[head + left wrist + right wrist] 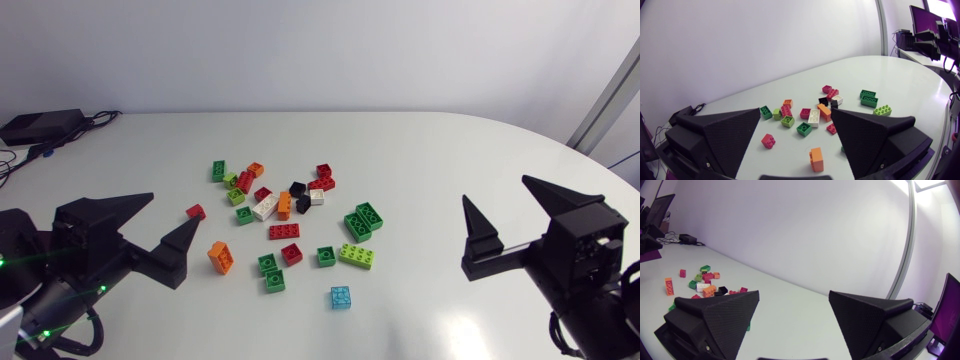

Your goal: Disassemble duplo

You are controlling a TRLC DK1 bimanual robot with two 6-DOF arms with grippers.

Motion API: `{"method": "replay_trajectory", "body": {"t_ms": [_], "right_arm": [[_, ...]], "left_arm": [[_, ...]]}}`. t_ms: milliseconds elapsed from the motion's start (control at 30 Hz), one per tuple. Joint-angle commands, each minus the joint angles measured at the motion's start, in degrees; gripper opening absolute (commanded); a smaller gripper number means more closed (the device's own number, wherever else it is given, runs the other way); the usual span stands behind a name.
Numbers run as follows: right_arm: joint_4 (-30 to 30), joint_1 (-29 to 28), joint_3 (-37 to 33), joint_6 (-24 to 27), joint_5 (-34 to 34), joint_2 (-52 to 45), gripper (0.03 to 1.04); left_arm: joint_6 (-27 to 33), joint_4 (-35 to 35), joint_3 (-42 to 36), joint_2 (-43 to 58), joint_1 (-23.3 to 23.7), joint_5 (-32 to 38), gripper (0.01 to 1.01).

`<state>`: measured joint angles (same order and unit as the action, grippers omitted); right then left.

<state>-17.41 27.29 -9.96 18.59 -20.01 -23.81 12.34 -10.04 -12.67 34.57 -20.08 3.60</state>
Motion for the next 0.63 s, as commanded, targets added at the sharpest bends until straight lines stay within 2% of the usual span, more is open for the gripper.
{"method": "replay_trajectory", "body": {"t_ms": [0,33,100,167,200,333,400,433,533,600], "right_arm": [[-5.18,-5.76,7.58,2.86,4.63,1.23,1.00],[-6.15,-8.22,10.04,3.12,7.71,3.51,1.00],[3.43,-10.15,10.22,1.36,11.31,11.42,1.00],[14.24,-9.62,10.22,0.31,12.19,22.67,1.00],[15.83,-9.01,10.13,-0.40,12.54,24.43,1.00],[15.56,-9.10,10.22,-1.36,12.10,23.99,0.99],[15.48,-8.92,10.22,-4.70,12.28,23.99,0.98],[15.48,-8.74,10.22,-6.20,12.19,23.99,0.98],[15.56,-8.48,10.22,-10.85,12.36,23.99,0.98],[15.56,-7.69,10.22,-11.47,12.45,23.99,0.98]], "left_arm": [[-0.82,2.05,1.94,-4.16,0.48,-0.61,0.980],[-0.74,3.36,2.29,-6.27,0.56,-0.61,0.980],[0.23,5.65,2.91,-9.69,0.21,-1.22,0.980],[2.08,7.76,4.23,-13.74,-0.40,-1.22,0.980],[2.16,8.64,4.58,-15.23,-0.40,-1.22,0.980],[-0.03,9.16,5.55,-17.60,0.48,-1.13,0.980],[-8.82,9.43,7.74,-22.26,2.41,-1.13,0.980],[-11.37,9.52,8.71,-25.16,3.90,-1.05,0.980],[-11.55,11.63,11.44,-35.36,5.22,-1.05,0.980],[-9.97,12.24,11.17,-35.18,6.36,-0.78,0.980]]}}
